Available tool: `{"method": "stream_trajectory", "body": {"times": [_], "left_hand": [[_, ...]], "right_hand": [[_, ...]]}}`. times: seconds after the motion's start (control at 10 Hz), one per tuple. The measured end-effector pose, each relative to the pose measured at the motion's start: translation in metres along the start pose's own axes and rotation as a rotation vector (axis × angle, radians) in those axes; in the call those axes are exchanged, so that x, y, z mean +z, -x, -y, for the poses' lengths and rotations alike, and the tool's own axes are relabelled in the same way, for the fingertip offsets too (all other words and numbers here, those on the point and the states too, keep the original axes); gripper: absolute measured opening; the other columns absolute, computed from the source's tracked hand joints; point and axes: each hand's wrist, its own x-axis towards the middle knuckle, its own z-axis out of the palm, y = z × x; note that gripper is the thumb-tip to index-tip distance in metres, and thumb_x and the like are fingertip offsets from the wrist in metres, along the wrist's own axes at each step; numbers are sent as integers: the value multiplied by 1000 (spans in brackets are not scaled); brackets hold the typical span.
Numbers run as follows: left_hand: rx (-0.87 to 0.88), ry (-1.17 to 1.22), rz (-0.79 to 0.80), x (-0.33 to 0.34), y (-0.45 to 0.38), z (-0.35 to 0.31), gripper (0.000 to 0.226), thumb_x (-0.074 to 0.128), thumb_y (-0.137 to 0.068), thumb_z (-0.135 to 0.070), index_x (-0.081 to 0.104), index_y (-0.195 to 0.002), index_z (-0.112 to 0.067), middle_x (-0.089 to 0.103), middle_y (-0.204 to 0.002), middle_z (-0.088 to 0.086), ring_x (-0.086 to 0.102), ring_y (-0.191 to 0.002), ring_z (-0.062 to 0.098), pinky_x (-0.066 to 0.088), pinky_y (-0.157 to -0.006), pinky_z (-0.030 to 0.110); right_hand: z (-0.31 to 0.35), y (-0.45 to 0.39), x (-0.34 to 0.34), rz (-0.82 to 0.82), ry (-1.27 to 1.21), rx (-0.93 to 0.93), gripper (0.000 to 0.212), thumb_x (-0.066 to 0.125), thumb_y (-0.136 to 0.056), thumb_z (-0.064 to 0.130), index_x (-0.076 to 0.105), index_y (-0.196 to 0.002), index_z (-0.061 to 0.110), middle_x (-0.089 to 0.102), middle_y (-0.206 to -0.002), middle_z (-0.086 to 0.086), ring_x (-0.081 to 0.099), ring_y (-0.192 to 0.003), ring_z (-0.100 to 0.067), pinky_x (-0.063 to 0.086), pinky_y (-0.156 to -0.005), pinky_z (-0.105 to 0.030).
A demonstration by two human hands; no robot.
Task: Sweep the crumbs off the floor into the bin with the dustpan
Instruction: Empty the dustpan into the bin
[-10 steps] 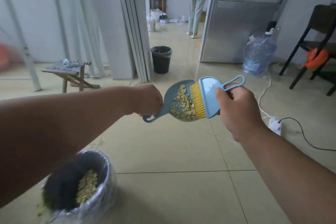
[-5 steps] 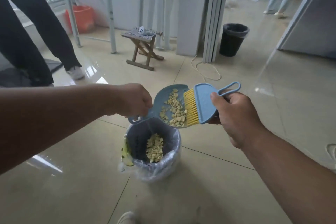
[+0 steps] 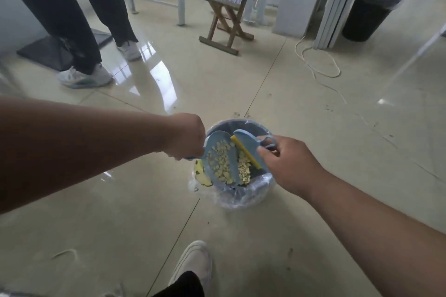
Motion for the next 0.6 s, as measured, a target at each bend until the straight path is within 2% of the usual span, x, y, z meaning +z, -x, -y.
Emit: {"method": "stream_trajectory", "body": {"times": [0.1,0.2,0.3,0.4,0.5,0.6], "left_hand": [[31,-72,-48,4,-10,-2,24,63,-92,-31,78,-102,-16,75,-102,2,67,-87,18,55,-68,26],[85,-226,-75,1,-7,-12,33,54,-92,-30,78,-88,-8,74,-90,9,56,-72,20,33,-47,23],[81,-201,-72,-2,-9,-17,32,54,-88,-28,74,-76,-6,67,-69,7,54,-62,20,32,-45,24],[95,-179,-70,-3,-14,-19,29,56,-84,-27,64,-63,-10,58,-57,2,52,-56,19,35,-45,24],[114,-202,-85,-3,-19,-19,33,56,-87,-30,62,-61,-11,57,-58,2,52,-57,19,37,-48,24],[106,-153,-117,-5,-15,-22,34,54,-89,-31,70,-73,-7,61,-69,5,55,-64,21,39,-50,25]], "right_hand": [[-7,-1,8,-28,-96,-14,28,62,-99,24,68,-90,50,73,-82,13,65,-73,1,47,-65,-10],[-19,-6,11,-38,-15,58,19,59,-100,24,73,-100,36,72,-87,6,66,-81,-12,47,-67,-19],[-28,-8,10,-33,69,108,17,56,-100,26,72,-102,23,70,-85,-3,66,-82,-27,50,-71,-31],[-34,-9,9,-38,56,116,18,55,-100,27,72,-101,20,70,-84,-4,66,-79,-26,52,-72,-32],[-36,-9,8,-61,60,106,18,56,-100,28,72,-97,21,68,-78,-2,61,-70,-19,45,-60,-27],[-41,-9,4,-175,-18,86,19,57,-99,29,73,-96,19,72,-79,-3,66,-74,-21,49,-65,-28]]}}
